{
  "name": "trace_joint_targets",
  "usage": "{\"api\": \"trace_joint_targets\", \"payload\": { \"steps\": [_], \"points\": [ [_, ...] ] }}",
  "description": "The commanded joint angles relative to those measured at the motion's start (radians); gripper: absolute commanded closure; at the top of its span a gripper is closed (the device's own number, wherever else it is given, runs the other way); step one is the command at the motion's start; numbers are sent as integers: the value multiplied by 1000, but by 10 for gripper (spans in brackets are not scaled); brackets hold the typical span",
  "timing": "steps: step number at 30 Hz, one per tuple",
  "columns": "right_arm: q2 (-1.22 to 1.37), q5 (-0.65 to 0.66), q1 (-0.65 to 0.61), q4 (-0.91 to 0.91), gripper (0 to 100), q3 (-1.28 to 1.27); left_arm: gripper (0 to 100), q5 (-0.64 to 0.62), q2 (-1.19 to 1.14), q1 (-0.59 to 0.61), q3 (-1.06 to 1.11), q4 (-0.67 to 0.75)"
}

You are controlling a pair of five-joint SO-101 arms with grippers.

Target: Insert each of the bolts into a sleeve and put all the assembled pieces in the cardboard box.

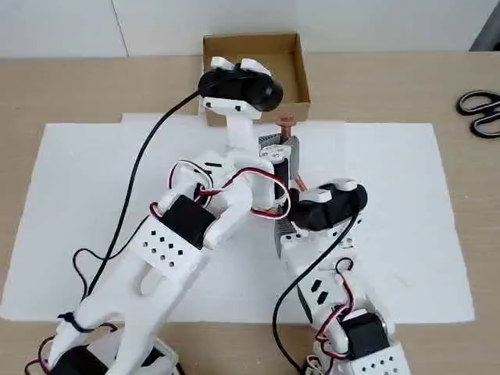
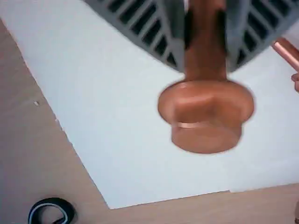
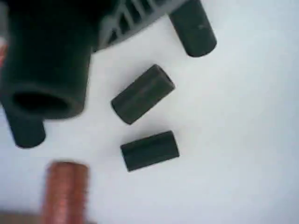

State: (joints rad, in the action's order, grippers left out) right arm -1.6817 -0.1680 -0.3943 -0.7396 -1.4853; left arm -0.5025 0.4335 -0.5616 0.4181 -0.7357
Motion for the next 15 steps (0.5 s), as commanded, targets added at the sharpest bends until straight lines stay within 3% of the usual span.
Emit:
{"api": "trace_joint_targets", "payload": {
  "steps": [1,15],
  "points": [
    [-12,-11,8,27,995,8,995,-6,48,-3,-65,-2],
    [-12,-12,-2,25,995,6,995,-6,46,-18,-61,2]
  ]
}}
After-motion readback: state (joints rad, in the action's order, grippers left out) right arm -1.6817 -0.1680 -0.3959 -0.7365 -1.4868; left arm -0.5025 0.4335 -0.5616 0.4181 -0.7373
